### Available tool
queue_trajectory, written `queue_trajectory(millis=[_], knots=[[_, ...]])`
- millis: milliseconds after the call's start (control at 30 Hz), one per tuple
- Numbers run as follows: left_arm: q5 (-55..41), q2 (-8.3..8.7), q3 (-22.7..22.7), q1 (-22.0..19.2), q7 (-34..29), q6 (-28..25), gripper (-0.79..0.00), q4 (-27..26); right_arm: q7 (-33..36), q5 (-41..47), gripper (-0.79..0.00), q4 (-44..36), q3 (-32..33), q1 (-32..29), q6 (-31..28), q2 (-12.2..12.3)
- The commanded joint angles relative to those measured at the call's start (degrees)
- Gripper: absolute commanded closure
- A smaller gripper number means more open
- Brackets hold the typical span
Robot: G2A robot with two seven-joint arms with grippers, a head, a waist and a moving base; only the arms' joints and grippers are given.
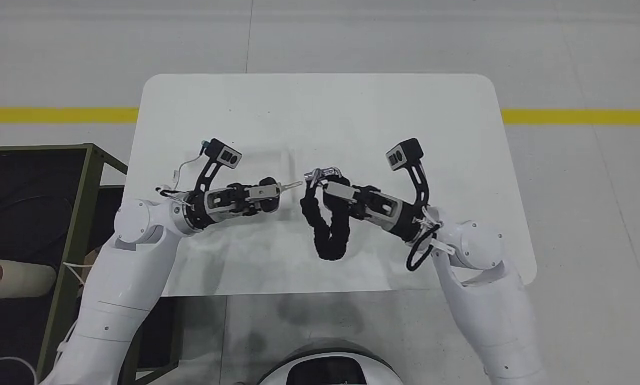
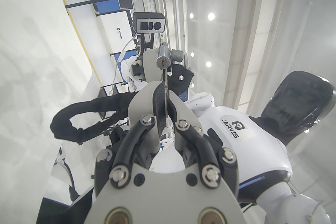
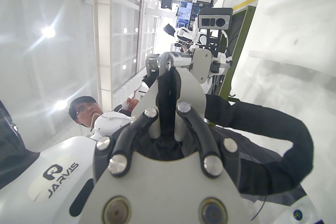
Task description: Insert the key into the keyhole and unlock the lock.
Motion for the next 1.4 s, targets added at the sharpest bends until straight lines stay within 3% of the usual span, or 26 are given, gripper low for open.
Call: queue_trajectory(millis=[0, 867, 1367], knots=[[0.5, -0.06, 0.0, -0.1, 0.2, -0.4, 0.000, 0.0, 0.1, 0.0, 0.000, 0.0, -0.3, 0.0, 0.0, 0.1], [2.0, -0.77, 0.2, 0.0, 1.1, -0.6, 0.000, -0.8, 0.2, 0.6, 0.000, 0.2, -1.3, 1.1, 0.3, 1.2], [5.1, -0.96, -0.8, 0.2, 1.1, -4.1, 0.000, -2.1, 1.4, -0.8, 0.000, -0.1, -1.4, 1.7, 0.0, 2.0]])
